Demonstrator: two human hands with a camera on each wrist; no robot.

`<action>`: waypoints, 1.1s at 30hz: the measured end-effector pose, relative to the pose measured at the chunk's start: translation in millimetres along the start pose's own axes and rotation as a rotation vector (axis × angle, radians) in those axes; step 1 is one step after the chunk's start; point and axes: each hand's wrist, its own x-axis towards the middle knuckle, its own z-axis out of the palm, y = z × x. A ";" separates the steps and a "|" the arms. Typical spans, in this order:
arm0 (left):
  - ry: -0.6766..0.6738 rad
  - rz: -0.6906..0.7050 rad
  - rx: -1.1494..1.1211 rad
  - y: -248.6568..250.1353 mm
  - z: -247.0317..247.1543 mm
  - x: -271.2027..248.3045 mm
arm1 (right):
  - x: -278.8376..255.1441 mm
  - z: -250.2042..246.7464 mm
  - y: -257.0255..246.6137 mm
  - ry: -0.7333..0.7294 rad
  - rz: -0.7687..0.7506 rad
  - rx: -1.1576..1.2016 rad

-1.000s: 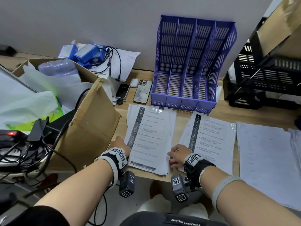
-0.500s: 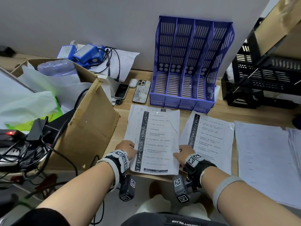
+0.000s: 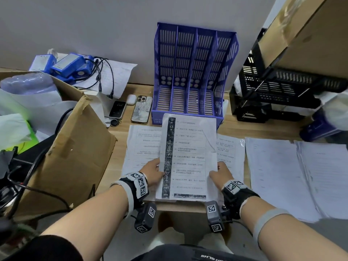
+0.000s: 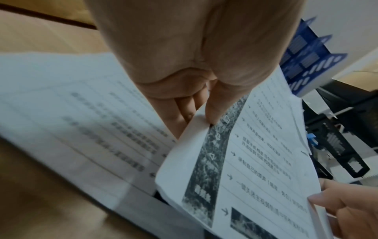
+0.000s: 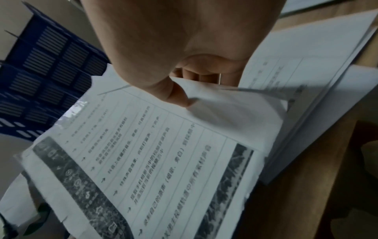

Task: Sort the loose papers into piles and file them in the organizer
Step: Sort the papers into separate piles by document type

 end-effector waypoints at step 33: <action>0.003 -0.055 0.226 -47.0 -6.6 13.8 | -16.0 77.2 -16.2 -0.476 0.091 -0.016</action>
